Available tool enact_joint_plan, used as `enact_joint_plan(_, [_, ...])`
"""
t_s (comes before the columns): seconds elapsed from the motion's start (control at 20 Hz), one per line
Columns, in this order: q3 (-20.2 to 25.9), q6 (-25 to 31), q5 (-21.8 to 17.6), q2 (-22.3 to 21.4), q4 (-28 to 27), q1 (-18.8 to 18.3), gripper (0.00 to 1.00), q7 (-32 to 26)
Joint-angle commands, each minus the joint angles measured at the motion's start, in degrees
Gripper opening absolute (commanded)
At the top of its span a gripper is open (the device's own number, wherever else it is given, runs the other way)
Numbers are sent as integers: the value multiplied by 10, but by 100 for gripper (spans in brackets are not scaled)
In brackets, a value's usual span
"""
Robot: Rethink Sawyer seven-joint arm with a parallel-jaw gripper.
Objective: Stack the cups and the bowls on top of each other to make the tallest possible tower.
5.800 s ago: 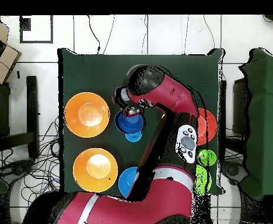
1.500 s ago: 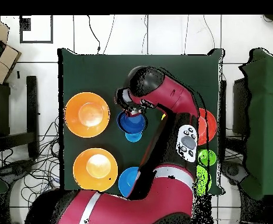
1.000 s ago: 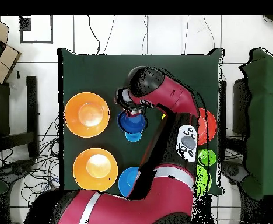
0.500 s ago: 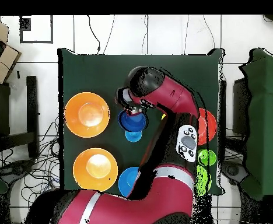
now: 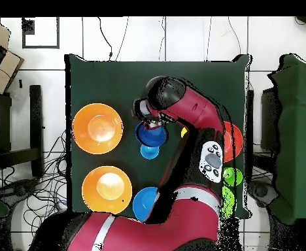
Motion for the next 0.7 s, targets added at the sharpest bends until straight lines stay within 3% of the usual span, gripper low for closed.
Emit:
enact_joint_plan(0.05, [53, -42, -19, 12, 51, -17, 0, -1])
enact_joint_plan(0.7, [58, -27, -16, 21, 25, -10, 0, 19])
